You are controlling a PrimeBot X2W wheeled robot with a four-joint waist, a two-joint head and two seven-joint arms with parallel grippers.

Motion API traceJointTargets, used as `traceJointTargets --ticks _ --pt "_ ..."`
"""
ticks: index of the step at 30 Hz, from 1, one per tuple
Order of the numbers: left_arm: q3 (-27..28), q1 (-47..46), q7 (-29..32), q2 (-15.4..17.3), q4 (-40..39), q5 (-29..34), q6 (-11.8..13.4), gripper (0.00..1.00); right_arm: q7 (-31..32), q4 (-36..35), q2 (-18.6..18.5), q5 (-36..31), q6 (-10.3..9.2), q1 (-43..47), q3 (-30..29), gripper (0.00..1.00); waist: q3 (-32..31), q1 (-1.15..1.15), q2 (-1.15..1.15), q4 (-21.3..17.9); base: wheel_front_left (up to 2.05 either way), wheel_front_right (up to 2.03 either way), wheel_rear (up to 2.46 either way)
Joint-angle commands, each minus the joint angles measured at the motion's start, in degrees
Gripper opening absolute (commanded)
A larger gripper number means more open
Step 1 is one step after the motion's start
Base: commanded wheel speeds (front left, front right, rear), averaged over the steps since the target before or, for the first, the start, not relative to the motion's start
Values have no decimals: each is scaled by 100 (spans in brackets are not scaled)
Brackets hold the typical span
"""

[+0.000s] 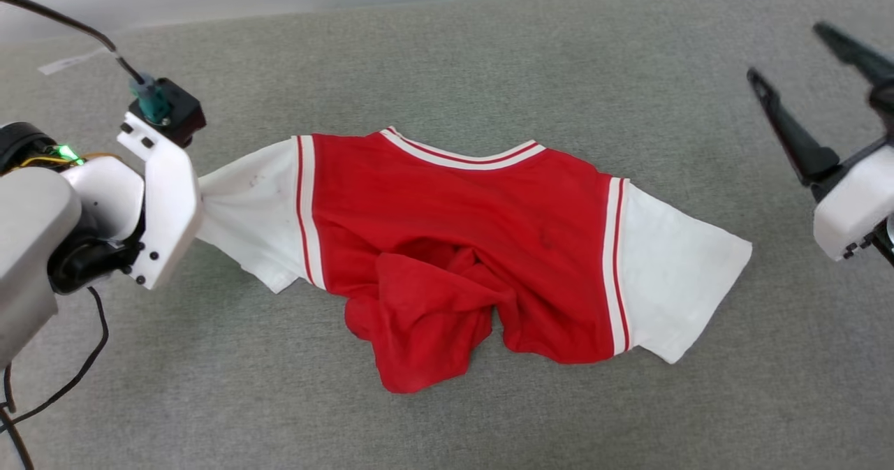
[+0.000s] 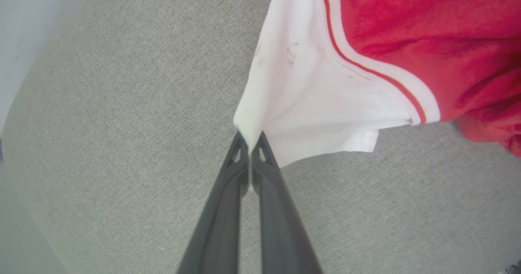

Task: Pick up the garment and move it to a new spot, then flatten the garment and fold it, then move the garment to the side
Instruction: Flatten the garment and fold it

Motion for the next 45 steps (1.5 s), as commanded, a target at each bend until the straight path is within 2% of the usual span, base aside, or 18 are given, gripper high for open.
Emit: traceJointTargets --ticks 1,4,9,15,19,24,32,33,34,45 --pt "-14 -17 -19 -30 -43 49 26 0 361 14 -184 251 -4 -177 231 100 -6 0 0 42 0 0 0" --pt "-19 -53 -38 -92 -130 97 47 0 1465 51 -667 946 -5 -528 912 100 23 0 0 100 0 0 0" --pt "-14 -117 -82 -157 -228 148 73 0 3100 -1 -1240 2118 -4 -1054 1881 100 131 0 0 159 0 0 0" --pt "8 -241 -115 -278 -274 198 84 0 4171 322 -1373 2935 -4 -1389 2542 100 326 0 0 245 0 0 0" --pt "13 -354 -131 -354 -308 262 67 0 4365 695 -1248 3170 -4 -1468 2789 100 501 0 0 325 0 0 0" --pt "15 -464 -170 -432 -343 328 41 0 4084 1234 -1044 3377 -4 -1297 2980 100 706 0 0 423 0 0 0" --pt "-7 -447 -270 -485 -242 312 11 0 3579 1798 -631 3640 -2 -979 3801 100 783 0 0 458 0 0 0" --pt "-13 -411 -281 -486 -222 301 2 0 3476 1788 -621 3654 0 -1044 3847 53 748 0 0 452 0 0 0" --pt "-17 -379 -292 -481 -199 297 3 0 3388 1778 -636 3672 5 -1125 3892 0 702 0 0 444 0 0 0" --pt "81 -306 -801 -312 -318 320 -32 0 1833 1695 -1123 3846 -4 -1942 3748 0 -130 0 0 383 0 0 0"
